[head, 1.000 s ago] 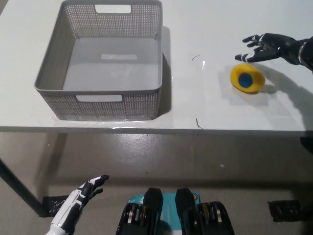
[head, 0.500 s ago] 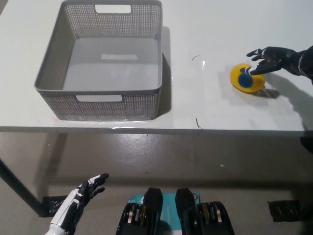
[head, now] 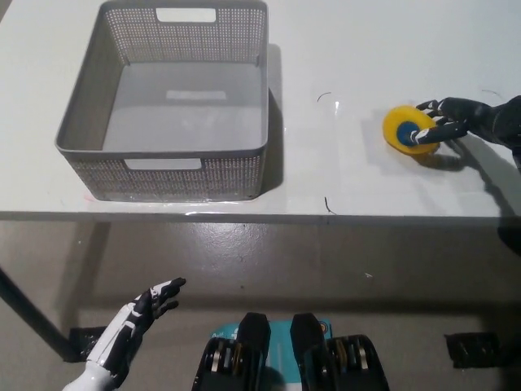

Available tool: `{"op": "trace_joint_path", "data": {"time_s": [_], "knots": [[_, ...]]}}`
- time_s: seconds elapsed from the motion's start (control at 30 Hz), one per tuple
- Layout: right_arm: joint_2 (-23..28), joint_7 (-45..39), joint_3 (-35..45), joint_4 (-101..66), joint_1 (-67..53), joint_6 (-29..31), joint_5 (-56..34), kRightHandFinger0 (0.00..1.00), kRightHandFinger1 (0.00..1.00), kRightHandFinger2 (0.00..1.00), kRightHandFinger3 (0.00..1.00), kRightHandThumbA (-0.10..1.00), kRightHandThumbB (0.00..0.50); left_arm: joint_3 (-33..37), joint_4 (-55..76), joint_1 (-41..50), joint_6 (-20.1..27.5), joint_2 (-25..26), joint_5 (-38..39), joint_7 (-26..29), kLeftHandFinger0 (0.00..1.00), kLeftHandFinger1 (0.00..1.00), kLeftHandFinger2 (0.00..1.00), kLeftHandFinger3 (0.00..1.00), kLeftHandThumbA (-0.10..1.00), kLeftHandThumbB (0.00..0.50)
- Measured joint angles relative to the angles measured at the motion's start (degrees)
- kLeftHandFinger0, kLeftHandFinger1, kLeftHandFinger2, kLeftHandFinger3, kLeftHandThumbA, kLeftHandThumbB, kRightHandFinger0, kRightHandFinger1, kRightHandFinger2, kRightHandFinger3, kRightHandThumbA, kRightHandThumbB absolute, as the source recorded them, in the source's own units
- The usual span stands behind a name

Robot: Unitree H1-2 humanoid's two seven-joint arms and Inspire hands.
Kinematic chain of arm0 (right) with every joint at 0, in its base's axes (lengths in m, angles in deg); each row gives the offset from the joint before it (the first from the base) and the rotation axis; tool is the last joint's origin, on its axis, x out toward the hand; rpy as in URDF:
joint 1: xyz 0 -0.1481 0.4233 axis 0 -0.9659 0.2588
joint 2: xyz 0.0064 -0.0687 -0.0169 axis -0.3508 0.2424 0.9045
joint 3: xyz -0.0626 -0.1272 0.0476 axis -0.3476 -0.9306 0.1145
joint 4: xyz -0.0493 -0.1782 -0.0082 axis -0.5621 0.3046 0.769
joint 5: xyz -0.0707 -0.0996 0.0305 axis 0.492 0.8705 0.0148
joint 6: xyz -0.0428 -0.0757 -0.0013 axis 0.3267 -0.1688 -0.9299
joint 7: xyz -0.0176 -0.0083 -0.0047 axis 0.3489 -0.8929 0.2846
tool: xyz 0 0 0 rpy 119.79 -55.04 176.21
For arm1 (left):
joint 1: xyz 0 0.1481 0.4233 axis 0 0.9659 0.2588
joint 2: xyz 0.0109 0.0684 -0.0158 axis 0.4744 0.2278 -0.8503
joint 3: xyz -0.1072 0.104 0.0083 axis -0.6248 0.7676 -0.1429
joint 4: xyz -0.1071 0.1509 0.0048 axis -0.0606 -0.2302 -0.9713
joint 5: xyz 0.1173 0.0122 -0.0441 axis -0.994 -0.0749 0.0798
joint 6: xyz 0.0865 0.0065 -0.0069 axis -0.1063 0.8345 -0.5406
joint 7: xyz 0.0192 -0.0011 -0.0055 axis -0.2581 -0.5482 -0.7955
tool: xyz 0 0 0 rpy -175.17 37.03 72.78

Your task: Use the right hand to pick up a yellow duck toy and place it into a container on the left hand side

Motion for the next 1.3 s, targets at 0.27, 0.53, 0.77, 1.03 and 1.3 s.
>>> {"op": "trace_joint_path", "data": {"time_s": [0.27, 0.53, 0.77, 1.03, 1.3], "knots": [[-1.8, 3.4, -0.9, 0.0, -0.5, 0.7, 0.6, 1.00, 1.00, 1.00, 1.00, 0.65, 0.498, 0.3, 0.4, 0.0, 0.0, 0.1, 0.0, -0.6, 1.00, 1.00, 1.00, 1.00, 1.00, 0.304], [-2.1, 4.8, -0.2, 0.0, -1.2, 1.1, 0.5, 1.00, 1.00, 1.00, 1.00, 0.67, 0.500, 0.6, 0.5, -0.3, 0.0, 0.1, -0.2, -0.9, 1.00, 1.00, 1.00, 1.00, 1.00, 0.303], [-2.4, 5.1, 0.7, 0.1, -1.3, 1.3, 0.4, 1.00, 1.00, 1.00, 1.00, 0.57, 0.500, 0.6, 0.8, -0.7, 0.0, 0.2, -0.2, -1.1, 1.00, 1.00, 1.00, 1.00, 1.00, 0.316], [-3.2, 9.2, 1.6, 0.2, -2.3, 1.7, 0.4, 0.00, 0.13, 0.42, 0.52, -0.10, 0.108, 0.6, 0.8, -1.0, 0.0, 0.2, -0.2, -1.6, 1.00, 1.00, 1.00, 1.00, 1.00, 0.306], [-3.9, 21.0, 2.0, 0.1, -4.4, 4.5, 0.6, 0.03, 0.51, 0.89, 0.90, -0.10, 0.099, 0.6, 0.7, -0.9, 0.0, 0.2, -0.2, -1.6, 1.00, 1.00, 1.00, 1.00, 1.00, 0.269]]}}
